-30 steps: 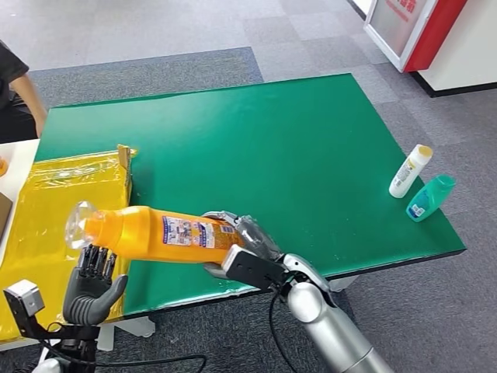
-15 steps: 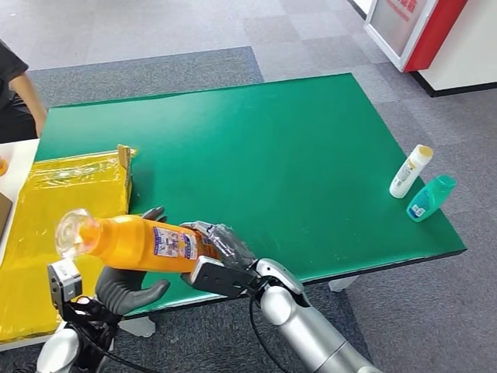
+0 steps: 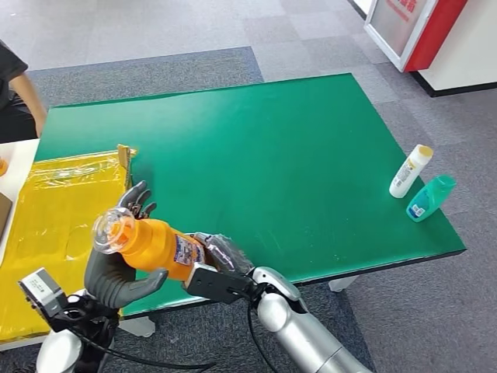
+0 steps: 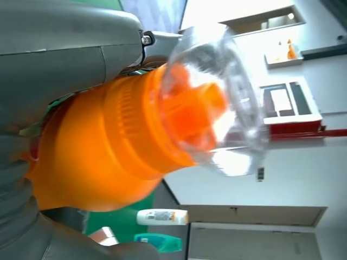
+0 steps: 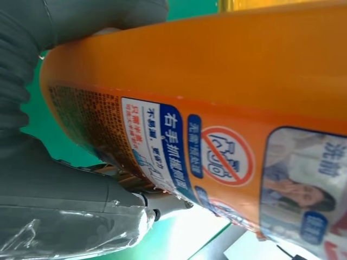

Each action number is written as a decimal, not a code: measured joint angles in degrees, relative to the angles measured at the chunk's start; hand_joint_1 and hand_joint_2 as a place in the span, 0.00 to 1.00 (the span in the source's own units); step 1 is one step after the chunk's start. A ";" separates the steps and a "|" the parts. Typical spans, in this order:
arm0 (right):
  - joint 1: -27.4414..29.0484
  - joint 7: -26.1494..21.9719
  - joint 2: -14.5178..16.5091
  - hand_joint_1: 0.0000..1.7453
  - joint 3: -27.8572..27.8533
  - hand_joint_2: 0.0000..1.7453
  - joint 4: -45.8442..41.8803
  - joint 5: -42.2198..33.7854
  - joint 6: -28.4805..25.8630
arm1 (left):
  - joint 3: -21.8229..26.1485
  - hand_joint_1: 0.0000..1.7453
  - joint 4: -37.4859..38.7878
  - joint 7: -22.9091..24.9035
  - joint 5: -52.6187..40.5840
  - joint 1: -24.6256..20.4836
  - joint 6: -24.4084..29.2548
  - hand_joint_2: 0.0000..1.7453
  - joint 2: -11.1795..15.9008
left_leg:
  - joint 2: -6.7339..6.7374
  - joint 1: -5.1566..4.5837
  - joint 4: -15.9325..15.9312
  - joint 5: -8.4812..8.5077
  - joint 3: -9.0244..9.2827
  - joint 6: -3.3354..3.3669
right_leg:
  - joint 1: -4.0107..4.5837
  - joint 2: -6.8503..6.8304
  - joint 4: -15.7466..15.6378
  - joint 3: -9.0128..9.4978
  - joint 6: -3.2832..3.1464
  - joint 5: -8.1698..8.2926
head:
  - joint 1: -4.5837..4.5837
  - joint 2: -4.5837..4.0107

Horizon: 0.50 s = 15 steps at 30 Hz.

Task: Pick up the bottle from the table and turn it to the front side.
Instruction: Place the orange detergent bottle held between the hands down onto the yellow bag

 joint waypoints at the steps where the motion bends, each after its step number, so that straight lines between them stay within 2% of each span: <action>1: 0.03 0.00 0.01 1.00 -0.05 1.00 0.17 0.00 0.02 | 0.08 0.53 -0.42 -0.15 -0.18 0.05 0.03 1.00 -0.19 | 0.00 0.00 0.00 0.00 0.00 0.00 | 0.00 0.00 0.00 0.00 0.00 0.00 | 0.00 0.00; 3: 0.05 -0.01 0.07 1.00 -0.10 1.00 0.48 0.01 0.06 | 0.21 1.00 -0.96 -0.22 -0.29 0.15 -0.01 1.00 -0.46 | 0.00 0.00 0.00 0.00 0.00 0.00 | 0.00 0.00 0.00 0.00 0.00 0.00 | 0.01 0.00; 7: 0.06 -0.03 0.32 1.00 -0.11 1.00 0.98 0.03 0.10 | 0.50 1.00 -1.31 -0.38 -0.12 0.44 -0.43 1.00 -0.71 | 0.00 0.00 0.00 0.01 0.00 0.00 | 0.00 0.00 0.00 0.00 0.00 0.00 | 0.01 0.00; 8: 0.06 -0.05 0.34 0.97 -0.11 1.00 1.09 0.03 0.10 | 0.58 1.00 -1.33 -0.42 0.01 0.49 -0.55 1.00 -0.75 | 0.00 0.00 0.00 0.01 0.00 0.00 | 0.00 0.00 0.00 0.00 0.00 0.00 | 0.01 0.00; 9: 0.05 -0.08 0.38 0.85 -0.12 1.00 1.20 0.04 0.10 | 0.68 1.00 -1.33 -0.46 0.16 0.54 -0.69 1.00 -0.76 | 0.00 0.00 0.00 0.01 0.00 0.00 | 0.00 0.00 0.00 0.00 0.00 0.00 | 0.01 0.00; 10: 0.05 -0.10 0.41 0.69 -0.12 1.00 1.28 0.04 0.10 | 0.78 1.00 -1.33 -0.49 0.32 0.60 -0.85 1.00 -0.76 | 0.00 0.00 0.00 0.01 0.00 0.00 | 0.00 0.00 0.00 0.00 0.00 0.00 | 0.01 0.00; 12: 0.04 -0.11 0.47 0.24 -0.11 1.00 1.37 0.04 0.10 | 0.93 1.00 -1.33 -0.51 0.80 0.77 -1.26 1.00 -0.76 | 0.00 0.00 0.00 0.01 0.00 0.00 | 0.00 0.00 0.00 0.00 0.00 0.00 | 0.01 0.00; 13: 0.03 -0.10 0.48 0.10 -0.11 1.00 1.38 0.04 0.10 | 0.98 1.00 -1.33 -0.53 1.12 0.89 -1.50 1.00 -0.76 | 0.00 0.00 0.00 0.00 0.00 0.00 | 0.00 0.00 0.00 0.00 0.00 0.00 | 0.01 0.00; 14: 0.03 -0.08 0.49 0.02 -0.12 1.00 1.38 0.04 0.10 | 1.02 1.00 -1.33 -0.55 1.49 0.99 -1.73 1.00 -0.76 | 0.00 0.00 0.00 0.00 0.00 0.00 | 0.00 0.00 0.00 0.00 0.00 0.00 | 0.01 0.00; 15: 0.03 -0.07 0.49 0.00 -0.15 1.00 1.38 0.07 0.10 | 1.05 1.00 -1.33 -0.57 1.95 1.10 -1.99 1.00 -0.78 | 0.00 0.00 0.00 0.00 0.00 0.00 | 0.00 0.00 0.00 0.00 0.00 0.00 | 0.00 0.00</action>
